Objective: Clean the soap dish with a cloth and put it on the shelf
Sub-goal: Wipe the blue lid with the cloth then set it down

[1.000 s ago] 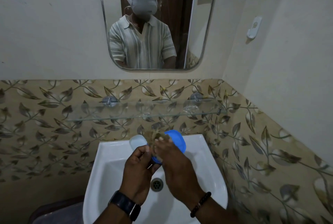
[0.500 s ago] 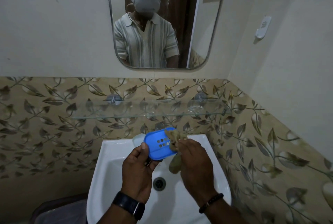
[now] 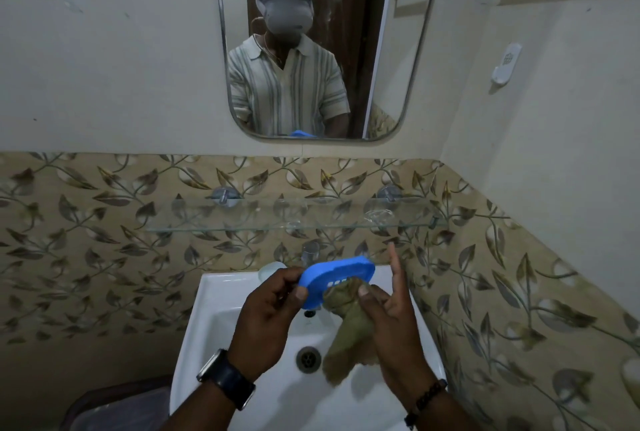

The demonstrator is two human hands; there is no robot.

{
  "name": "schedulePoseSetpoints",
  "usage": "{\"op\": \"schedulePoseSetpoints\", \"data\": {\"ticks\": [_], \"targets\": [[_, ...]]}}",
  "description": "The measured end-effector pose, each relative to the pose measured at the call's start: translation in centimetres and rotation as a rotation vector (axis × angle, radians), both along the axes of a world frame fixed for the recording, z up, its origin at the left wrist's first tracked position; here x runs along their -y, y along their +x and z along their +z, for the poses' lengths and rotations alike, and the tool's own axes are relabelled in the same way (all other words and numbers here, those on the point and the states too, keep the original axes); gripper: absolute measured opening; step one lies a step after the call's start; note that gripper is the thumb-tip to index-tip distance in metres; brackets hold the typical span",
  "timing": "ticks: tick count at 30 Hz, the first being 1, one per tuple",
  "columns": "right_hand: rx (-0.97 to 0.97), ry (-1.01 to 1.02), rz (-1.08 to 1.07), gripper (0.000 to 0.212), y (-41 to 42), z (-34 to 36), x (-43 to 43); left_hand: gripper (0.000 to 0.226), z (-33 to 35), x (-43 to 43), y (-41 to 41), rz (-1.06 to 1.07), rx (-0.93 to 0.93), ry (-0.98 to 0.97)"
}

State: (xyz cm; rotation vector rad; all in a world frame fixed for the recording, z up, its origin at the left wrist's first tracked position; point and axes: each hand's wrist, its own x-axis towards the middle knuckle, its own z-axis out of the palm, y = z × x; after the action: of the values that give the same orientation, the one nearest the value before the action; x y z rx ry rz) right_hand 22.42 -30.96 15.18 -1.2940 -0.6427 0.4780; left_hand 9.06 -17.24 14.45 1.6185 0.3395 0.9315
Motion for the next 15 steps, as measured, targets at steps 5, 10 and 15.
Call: {"op": "schedulePoseSetpoints", "data": {"ticks": [5,10,15], "targets": [[0.155,-0.108,0.054,0.041,1.5,-0.5,0.7,0.024,-0.1,-1.9,-1.0,0.005,-0.141,0.327],[0.183,-0.096,0.019,0.035,1.5,-1.1,0.8,0.030,-0.4,-1.9,-1.2,0.007,-0.128,0.346],[0.219,-0.116,-0.026,0.032,1.4,-2.2,0.6,0.044,-0.7,0.2,-0.7,-0.015,-0.054,-0.263]]}}
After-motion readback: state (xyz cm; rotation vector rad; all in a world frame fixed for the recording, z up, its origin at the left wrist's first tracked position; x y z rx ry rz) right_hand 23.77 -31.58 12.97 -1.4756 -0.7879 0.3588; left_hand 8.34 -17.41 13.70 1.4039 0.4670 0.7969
